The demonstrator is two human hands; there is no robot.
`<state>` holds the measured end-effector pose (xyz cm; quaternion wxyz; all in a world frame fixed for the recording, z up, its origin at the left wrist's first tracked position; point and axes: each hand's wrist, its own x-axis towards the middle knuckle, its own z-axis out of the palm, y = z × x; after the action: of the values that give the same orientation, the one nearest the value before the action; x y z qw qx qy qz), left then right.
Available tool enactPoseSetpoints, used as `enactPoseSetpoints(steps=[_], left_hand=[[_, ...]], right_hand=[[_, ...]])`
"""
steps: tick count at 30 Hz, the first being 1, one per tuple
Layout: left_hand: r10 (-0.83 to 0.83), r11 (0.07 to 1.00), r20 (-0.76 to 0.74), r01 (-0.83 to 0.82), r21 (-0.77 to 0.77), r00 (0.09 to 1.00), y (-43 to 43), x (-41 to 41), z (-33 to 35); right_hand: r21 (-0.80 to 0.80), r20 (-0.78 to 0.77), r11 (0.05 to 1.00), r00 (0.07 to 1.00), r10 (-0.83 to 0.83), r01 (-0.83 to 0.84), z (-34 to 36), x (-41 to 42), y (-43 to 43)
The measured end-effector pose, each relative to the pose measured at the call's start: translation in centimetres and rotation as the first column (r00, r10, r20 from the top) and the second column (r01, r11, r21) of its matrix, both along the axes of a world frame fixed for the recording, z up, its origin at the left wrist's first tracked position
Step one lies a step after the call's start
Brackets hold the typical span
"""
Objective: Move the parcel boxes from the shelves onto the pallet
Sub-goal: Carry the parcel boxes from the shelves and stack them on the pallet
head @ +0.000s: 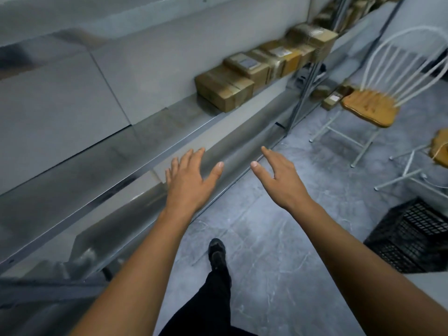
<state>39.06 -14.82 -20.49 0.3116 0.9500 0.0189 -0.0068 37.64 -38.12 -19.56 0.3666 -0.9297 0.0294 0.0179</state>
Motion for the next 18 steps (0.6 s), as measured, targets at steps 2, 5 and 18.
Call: enactPoseSetpoints(steps=[2, 5, 18], left_hand=[[-0.017, 1.0, 0.001, 0.017, -0.023, 1.0, -1.4, 3.4, -0.9], [-0.037, 0.998, -0.023, 0.036, -0.046, 0.999, -3.2, 9.4, -2.5], [0.065, 0.983, -0.083, -0.078, -0.167, 0.994, -8.0, 30.6, -4.5]], right_hand=[[-0.012, -0.004, 1.0, 1.0, -0.011, 0.011, -0.6, 3.0, -1.4], [-0.022, -0.019, 0.999, 1.0, -0.024, 0.024, -1.4, 8.2, -3.3], [-0.013, -0.064, 0.998, 0.996, 0.061, -0.062, -2.9, 27.9, -6.1]])
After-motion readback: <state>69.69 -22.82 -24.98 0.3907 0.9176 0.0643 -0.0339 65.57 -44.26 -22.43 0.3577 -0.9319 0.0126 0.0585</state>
